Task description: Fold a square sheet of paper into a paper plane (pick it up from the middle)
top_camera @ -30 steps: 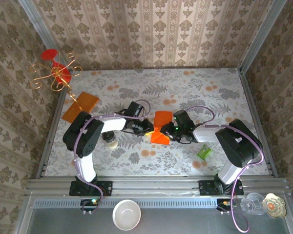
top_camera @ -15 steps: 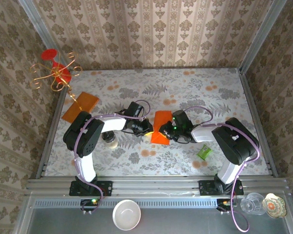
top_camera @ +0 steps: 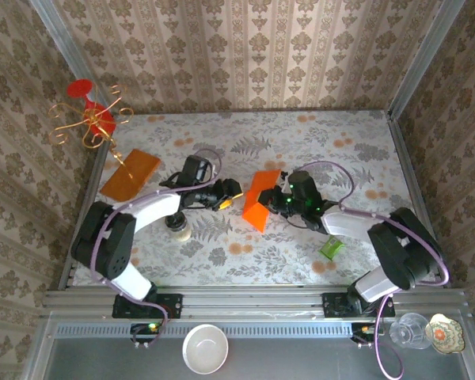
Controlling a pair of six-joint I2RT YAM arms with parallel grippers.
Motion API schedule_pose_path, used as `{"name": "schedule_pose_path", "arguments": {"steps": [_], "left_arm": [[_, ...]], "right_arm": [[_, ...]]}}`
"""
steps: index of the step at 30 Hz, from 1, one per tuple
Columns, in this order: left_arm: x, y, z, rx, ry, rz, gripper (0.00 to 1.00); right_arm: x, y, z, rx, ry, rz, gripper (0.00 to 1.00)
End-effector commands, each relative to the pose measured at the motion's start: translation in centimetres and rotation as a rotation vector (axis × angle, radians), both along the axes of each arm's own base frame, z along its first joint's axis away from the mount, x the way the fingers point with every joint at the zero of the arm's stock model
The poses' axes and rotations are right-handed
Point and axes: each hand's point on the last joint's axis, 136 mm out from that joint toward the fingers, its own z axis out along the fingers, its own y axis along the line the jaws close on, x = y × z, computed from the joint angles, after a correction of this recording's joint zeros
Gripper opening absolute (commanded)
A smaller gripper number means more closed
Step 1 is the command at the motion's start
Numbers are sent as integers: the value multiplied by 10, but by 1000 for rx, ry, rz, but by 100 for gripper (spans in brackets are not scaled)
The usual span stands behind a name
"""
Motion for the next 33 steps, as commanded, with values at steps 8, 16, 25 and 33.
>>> {"name": "schedule_pose_path", "arguments": {"steps": [8, 16, 25, 33], "left_arm": [[-16, -33, 86, -402, -83, -121, 81], [-21, -41, 102, -443, -123, -166, 58], [-20, -40, 106, -456, -147, -176, 31], [-13, -27, 82, -346, -136, -144, 10]], "right_arm": [[-7, 10, 86, 253, -190, 109, 3], [-7, 7, 93, 302, -191, 105, 4], [-10, -1, 92, 299, -179, 91, 14], [-11, -35, 67, 144, -107, -23, 52]]}}
